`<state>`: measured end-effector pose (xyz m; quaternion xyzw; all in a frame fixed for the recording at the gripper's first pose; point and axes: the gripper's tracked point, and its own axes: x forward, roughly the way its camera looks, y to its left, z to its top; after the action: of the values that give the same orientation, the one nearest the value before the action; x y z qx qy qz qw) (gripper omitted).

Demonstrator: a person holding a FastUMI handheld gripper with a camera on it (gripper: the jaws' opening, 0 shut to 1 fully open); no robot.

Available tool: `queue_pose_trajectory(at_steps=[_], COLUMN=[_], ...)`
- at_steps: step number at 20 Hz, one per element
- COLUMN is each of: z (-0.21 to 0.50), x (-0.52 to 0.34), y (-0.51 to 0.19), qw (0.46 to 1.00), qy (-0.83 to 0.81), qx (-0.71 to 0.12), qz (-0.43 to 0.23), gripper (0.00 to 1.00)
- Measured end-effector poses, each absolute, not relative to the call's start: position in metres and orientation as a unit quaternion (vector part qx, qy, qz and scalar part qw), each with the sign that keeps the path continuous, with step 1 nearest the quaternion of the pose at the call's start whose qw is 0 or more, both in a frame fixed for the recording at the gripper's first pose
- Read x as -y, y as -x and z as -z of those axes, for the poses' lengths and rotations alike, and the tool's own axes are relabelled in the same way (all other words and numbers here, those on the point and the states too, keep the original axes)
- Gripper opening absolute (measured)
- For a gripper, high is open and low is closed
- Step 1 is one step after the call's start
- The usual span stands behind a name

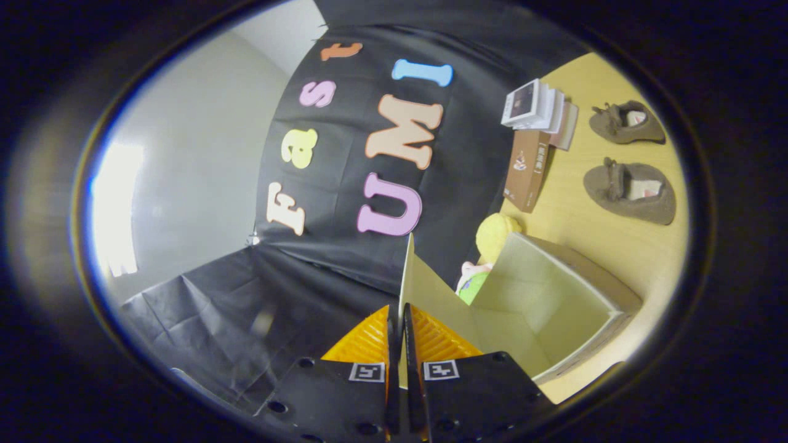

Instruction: Open the storage box then place both shoes into the box .Put the left shoe in first, then the right shoe, with the right side of both shoes facing outward in a uniform manner.

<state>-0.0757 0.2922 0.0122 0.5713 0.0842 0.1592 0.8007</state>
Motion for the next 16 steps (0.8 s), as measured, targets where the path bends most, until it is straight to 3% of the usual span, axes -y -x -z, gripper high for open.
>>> queue_pose_trajectory(at_steps=[7, 16], z=[-0.025, 0.053], x=[-0.411, -0.525], y=[0.085, 0.106], qw=[0.823, 0.841], qy=[-0.519, -0.466], qx=[-0.099, -0.154], qz=[-0.207, -0.229], gripper=[0.12, 0.12])
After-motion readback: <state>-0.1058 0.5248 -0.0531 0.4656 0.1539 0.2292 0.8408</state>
